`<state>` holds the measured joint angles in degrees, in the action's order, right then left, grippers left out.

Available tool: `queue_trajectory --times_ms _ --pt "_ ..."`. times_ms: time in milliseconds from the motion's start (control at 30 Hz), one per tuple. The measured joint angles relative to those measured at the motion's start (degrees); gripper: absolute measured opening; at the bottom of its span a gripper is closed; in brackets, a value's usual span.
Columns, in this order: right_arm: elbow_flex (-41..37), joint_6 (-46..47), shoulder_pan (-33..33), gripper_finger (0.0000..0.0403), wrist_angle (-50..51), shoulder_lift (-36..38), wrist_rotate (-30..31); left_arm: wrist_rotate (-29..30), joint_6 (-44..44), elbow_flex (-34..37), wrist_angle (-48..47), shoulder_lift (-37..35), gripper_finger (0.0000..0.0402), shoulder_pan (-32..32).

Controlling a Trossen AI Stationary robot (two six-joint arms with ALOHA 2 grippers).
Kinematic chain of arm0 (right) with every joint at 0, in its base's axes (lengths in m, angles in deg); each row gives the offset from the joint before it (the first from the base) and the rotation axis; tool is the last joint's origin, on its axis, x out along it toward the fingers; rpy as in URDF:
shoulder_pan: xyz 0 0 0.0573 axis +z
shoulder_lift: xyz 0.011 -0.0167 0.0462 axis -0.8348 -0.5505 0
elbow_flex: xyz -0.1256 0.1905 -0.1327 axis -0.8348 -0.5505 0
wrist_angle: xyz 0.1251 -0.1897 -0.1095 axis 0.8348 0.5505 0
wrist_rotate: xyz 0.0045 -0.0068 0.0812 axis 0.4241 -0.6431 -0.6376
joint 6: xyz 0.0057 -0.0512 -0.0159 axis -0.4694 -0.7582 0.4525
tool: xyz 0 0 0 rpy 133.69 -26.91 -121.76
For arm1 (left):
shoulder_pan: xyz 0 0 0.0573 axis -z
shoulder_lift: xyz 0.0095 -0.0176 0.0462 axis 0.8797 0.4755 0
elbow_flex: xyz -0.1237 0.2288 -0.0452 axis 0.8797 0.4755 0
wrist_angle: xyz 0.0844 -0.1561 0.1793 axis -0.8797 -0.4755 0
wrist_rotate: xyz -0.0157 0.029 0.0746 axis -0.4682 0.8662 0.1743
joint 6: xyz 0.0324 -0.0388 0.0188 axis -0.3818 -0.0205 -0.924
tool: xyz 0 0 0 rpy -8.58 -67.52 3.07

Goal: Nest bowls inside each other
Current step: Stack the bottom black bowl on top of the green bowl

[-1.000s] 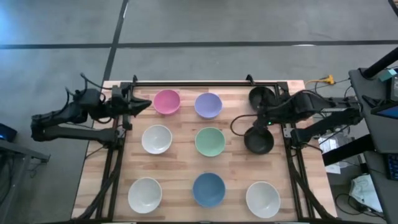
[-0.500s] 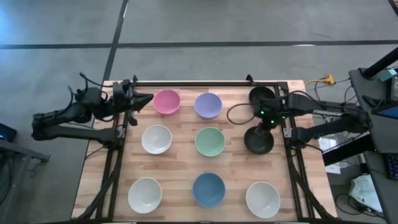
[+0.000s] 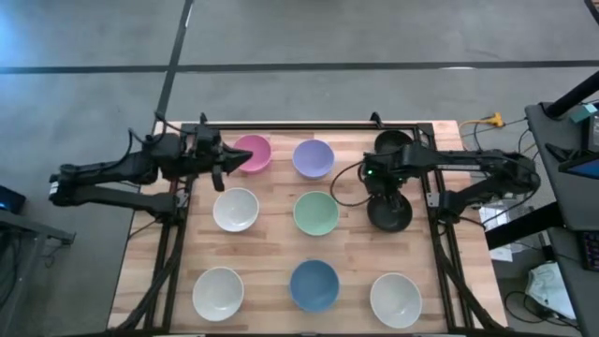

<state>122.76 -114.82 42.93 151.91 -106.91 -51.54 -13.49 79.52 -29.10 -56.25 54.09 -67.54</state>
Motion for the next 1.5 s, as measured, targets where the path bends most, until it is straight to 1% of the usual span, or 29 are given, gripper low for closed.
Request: queue_trajectory --times_ms 100,233,300,400,500,533,667,733,800,867,933,1000,1100,1167,1233,1300,1367,1500 --pt "-0.08 -3.48 -0.04 0.0172 -1.16 -3.94 2.14 -0.84 0.26 -0.01 0.1 1.07 0.0 0.08" --pt "-0.08 -4.56 -0.56 0.0154 -2.39 -9.19 2.24 -0.88 3.2 -0.01 0.03 1.95 0.0 0.11" --pt "-0.08 -4.56 -0.7 0.0135 -2.43 -11.71 2.16 -0.9 4.2 -0.01 0.15 2.21 0.0 0.13" --pt "-0.08 -4.5 -0.72 0.0087 -2.34 -14.47 2.04 -1.1 4.45 -0.01 -0.04 2.35 0.0 0.37" --pt "0.09 -3.48 -0.8 0.003 -1.66 -15.39 0.82 -1.1 4.45 -0.01 0.21 2.3 0.0 0.39" --pt "0.13 -3.39 -0.95 0.0022 -1.08 -15.24 -0.27 -1.11 4.45 -0.01 0.06 2.14 0.0 0.39" --pt "0.74 -0.67 -1.59 0.0014 1.5 -13.07 -4.51 -1.1 4.42 -0.01 0.19 1.92 0.0 0.42" --pt "1.87 2.3 -2.08 0.0012 3.14 -10.97 -6.38 -1.1 4.39 -0.01 -0.08 1.8 0.0 0.39" --pt "2.75 6.09 -2.47 0.0011 4.45 -8.34 -9.91 -1.1 4.25 -0.01 0.23 1.86 0.0 0.39" --pt "3.76 11.13 -2.72 0.0011 3.7 -4.84 -15.62 -1.08 4.23 -0.01 -0.1 1.77 0.0 0.39" --pt "4.22 17.98 -2.65 0.0011 -0.41 -1.41 -21.64 -1.08 4.21 -0.01 0.13 1.86 0.0 0.39" --pt "4.21 28.35 -2.18 0.0011 -8.4 1.57 -25.24 -1.08 4.19 0.01 0.01 1.69 0.0 0.39" --pt "3.93 47.83 -1.06 0.0011 -25.7 4.45 -25.26 -1.08 3.91 0.01 0.15 1.59 0.0 0.39" --pt "4.0 58.85 -0.57 0.0011 -35.62 4.16 -24.84 -1.06 3.86 0.03 0.08 1.52 0.0 0.39" --pt "6.1 66.03 -0.58 0.0011 -38.99 1.98 -25.11 -1.06 3.06 0.03 0.14 1.49 0.0 0.39" --pt "9.85 69.0 -0.59 0.0011 -35.37 -1.44 -25.49 -1.04 1.19 0.03 0.1 1.44 0.0 0.39" --pt "14.44 69.22 -0.51 0.0011 -28.15 -5.92 -25.55 -1.06 -0.26 -0.01 0.04 1.46 0.0 0.39" --pt "22.84 65.44 0.07 0.0012 -16.77 -15.43 -28.01 -1.04 -0.64 -0.16 0.1 1.44 0.0 0.39"
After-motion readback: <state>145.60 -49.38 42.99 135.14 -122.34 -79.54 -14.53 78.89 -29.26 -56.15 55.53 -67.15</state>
